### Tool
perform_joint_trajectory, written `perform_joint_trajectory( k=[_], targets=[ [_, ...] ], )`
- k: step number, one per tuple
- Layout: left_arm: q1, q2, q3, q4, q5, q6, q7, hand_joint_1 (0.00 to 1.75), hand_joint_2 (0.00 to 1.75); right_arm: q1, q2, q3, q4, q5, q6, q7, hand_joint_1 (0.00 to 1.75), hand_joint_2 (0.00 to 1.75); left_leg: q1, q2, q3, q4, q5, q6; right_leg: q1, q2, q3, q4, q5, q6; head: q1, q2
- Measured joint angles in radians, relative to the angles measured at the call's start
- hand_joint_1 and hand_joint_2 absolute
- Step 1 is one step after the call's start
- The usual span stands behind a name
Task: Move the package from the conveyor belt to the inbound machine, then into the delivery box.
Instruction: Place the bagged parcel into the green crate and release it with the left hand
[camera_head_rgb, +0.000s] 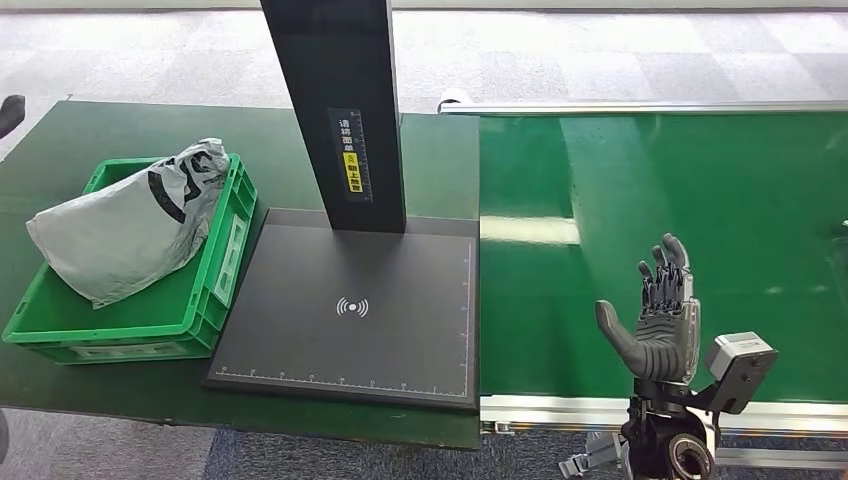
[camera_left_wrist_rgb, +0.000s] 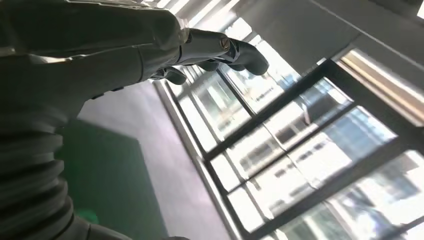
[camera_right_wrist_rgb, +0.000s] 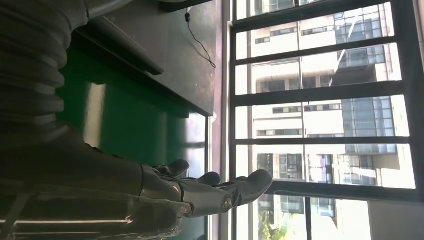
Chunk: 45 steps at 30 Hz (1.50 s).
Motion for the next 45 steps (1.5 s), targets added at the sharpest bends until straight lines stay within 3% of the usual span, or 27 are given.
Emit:
perform_joint_trajectory(
  k=[3,6,10,14,17,19,21,24,27,33,45],
  targets=[
    [0.16,-0.075,0.022,-0.211,0.274,-0.146,-0.028,0.0,1.75,0.003,0.0,0.0,0.0,0.012,0.0,-0.007,0.0,1.75,-0.001,0.001,0.0,0.0,-0.001,0.0,-0.002,0.001,0.0,0.0,0.0,0.0,0.0,0.0],
    [0.338,-0.16,-0.011,-0.409,0.4,-0.233,-0.06,0.0,1.75,0.003,0.002,0.001,0.0,0.028,0.006,-0.008,0.0,1.75,-0.003,0.001,0.001,0.0,-0.002,0.001,-0.003,0.001,0.0,-0.001,0.0,0.001,0.0,0.0],
    [0.523,-0.249,-0.121,-0.586,0.418,-0.214,-0.105,0.0,1.75,0.003,0.008,0.004,0.0,0.034,0.016,-0.007,0.0,1.75,-0.003,0.0,0.0,0.0,-0.002,0.002,-0.003,0.001,0.0,-0.001,-0.001,0.001,0.0,0.0],
    [0.578,-0.271,-0.163,-0.662,0.44,-0.204,-0.103,0.0,1.75,0.003,0.009,0.005,0.0,0.035,0.017,-0.006,0.0,1.75,-0.002,-0.001,0.0,0.0,-0.002,0.002,-0.003,0.0,0.001,-0.001,-0.001,0.001,0.0,0.0],
    [0.6,-0.288,-0.18,-0.692,0.452,-0.255,-0.078,0.0,1.75,0.003,0.01,0.005,0.001,0.036,0.022,-0.002,0.0,1.75,-0.002,-0.001,0.001,0.0,-0.002,0.002,-0.002,0.0,0.001,-0.001,-0.001,0.001,0.0,0.0],
    [0.633,-0.326,-0.212,-0.696,0.449,-0.328,-0.049,0.0,1.75,0.005,0.01,0.009,0.002,0.033,0.036,0.007,0.0,1.75,-0.003,-0.001,0.002,0.0,-0.002,0.002,-0.003,0.0,0.002,-0.001,-0.001,0.002,-0.001,0.0],
    [0.682,-0.4,-0.288,-0.642,0.452,-0.369,-0.062,0.0,1.75,0.013,0.014,0.018,0.009,0.023,0.05,0.015,0.0,1.75,-0.004,-0.002,0.003,0.0,-0.003,0.003,-0.004,-0.001,0.003,-0.001,-0.002,0.003,0.0,0.0],
    [0.75,-0.527,-0.429,-0.457,0.503,-0.364,-0.176,0.0,1.75,0.045,0.023,0.041,0.032,0.005,0.053,0.002,0.0,1.75,-0.006,-0.003,0.003,0.0,-0.005,0.006,-0.006,-0.002,0.005,-0.002,-0.003,0.006,0.0,0.0],
    [0.791,-0.592,-0.51,-0.352,0.544,-0.37,-0.204,0.0,1.75,0.089,0.031,0.057,0.045,-0.005,0.047,-0.029,0.0,1.75,-0.006,-0.003,0.002,0.0,-0.006,0.008,-0.006,-0.002,0.005,-0.002,-0.004,0.006,0.0,0.0],
    [0.836,-0.635,-0.551,-0.358,0.562,-0.372,-0.107,0.0,1.75,0.133,0.036,0.067,0.046,-0.007,0.044,-0.047,0.0,1.75,-0.005,-0.003,0.002,0.0,-0.006,0.008,-0.005,-0.002,0.005,-0.002,-0.004,0.006,0.0,0.0],
    [0.871,-0.638,-0.551,-0.414,0.534,-0.334,-0.116,0.0,1.75,0.141,0.039,0.083,0.052,-0.008,0.044,-0.047,0.0,1.75,-0.005,-0.004,0.003,0.0,-0.006,0.008,-0.005,-0.002,0.006,-0.002,-0.004,0.006,0.0,0.0]
  ],
)
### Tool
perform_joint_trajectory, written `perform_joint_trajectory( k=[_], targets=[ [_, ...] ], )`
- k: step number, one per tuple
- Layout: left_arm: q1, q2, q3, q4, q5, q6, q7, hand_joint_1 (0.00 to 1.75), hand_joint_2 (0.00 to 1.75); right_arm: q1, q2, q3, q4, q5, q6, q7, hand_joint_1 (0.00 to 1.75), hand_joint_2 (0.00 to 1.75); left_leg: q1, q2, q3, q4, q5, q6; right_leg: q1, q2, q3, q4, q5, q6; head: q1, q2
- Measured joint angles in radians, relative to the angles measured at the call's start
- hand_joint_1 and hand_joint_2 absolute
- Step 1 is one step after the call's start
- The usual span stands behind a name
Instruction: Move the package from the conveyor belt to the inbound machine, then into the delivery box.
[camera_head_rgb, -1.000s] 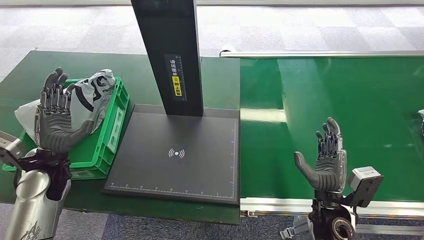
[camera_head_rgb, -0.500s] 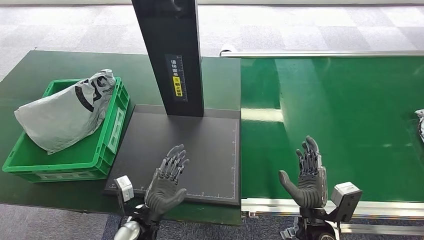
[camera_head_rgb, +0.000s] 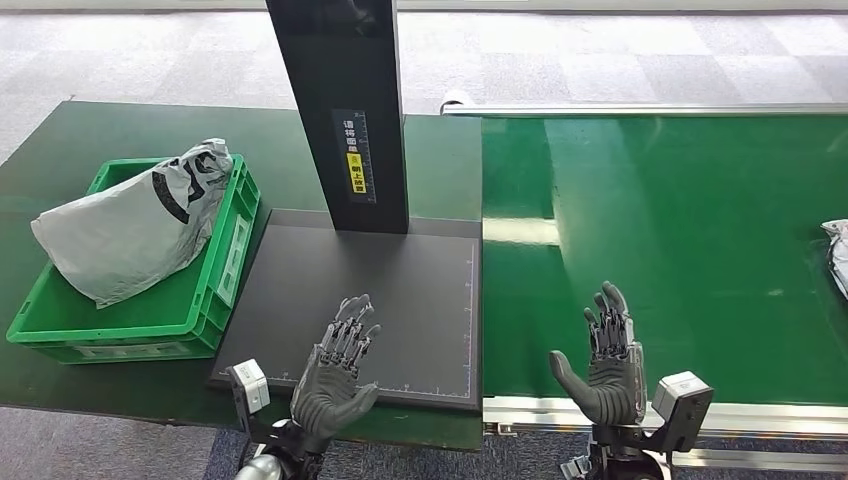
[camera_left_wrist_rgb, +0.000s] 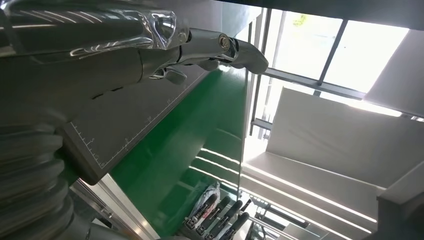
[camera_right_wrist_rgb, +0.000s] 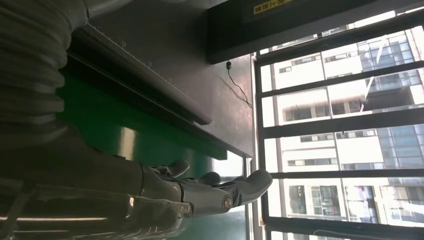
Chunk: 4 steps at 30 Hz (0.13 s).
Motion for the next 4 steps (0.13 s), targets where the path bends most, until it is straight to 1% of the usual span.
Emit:
perform_joint_trajectory(
  k=[4],
  targets=[
    [0.008,0.0,0.0,-0.013,-0.002,0.0,0.0,0.0,1.75,0.0,0.0,0.004,0.003,-0.006,0.002,-0.001,0.0,1.75,0.0,0.0,0.0,0.0,0.0,0.0,0.0,0.0,0.0,0.0,0.0,0.0,0.0,0.0]
  ],
)
